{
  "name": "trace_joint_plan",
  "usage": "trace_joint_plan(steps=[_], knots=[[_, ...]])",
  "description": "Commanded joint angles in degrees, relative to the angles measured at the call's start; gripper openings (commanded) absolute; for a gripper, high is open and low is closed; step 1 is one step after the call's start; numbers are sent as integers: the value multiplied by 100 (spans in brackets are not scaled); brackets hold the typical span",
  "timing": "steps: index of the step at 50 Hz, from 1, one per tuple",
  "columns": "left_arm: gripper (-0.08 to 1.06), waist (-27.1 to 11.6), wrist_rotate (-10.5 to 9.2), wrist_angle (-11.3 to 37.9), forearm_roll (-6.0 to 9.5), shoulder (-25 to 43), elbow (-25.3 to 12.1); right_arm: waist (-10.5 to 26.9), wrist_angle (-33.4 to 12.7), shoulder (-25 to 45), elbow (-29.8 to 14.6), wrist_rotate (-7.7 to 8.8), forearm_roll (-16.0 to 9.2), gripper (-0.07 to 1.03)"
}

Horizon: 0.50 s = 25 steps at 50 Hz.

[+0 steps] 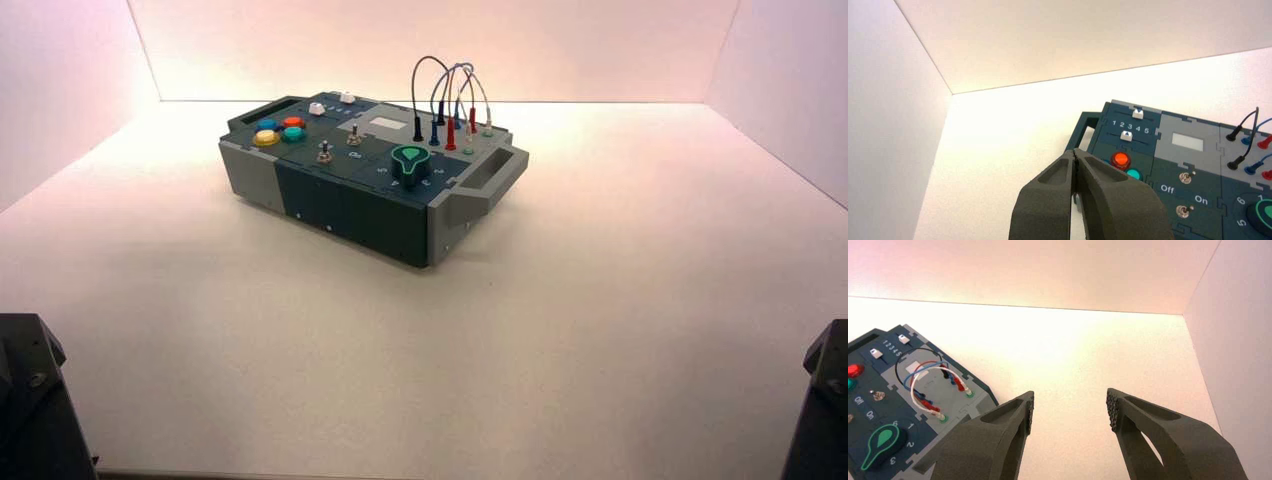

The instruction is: Flip the top switch off with the left gripper.

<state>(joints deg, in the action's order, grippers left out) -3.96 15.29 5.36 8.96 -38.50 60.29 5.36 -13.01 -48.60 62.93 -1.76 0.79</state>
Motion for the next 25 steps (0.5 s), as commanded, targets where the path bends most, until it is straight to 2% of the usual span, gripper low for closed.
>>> trace_joint_plan(steps=[1,19,24,25], knots=[[-3,-9,9,-26,-9,-62,-193,-26,18,9,-141,-18,-9,75],[-3,-62,9,26,0,-220,-141,-18,-246,18,-167,-18,-62,75],[-3,-158,9,220,-9,-193,-202,9,-439,79,-220,-18,-132,75],[-3,-237,9,413,0,-167,-299,44,-606,149,-290,-18,-193,75]])
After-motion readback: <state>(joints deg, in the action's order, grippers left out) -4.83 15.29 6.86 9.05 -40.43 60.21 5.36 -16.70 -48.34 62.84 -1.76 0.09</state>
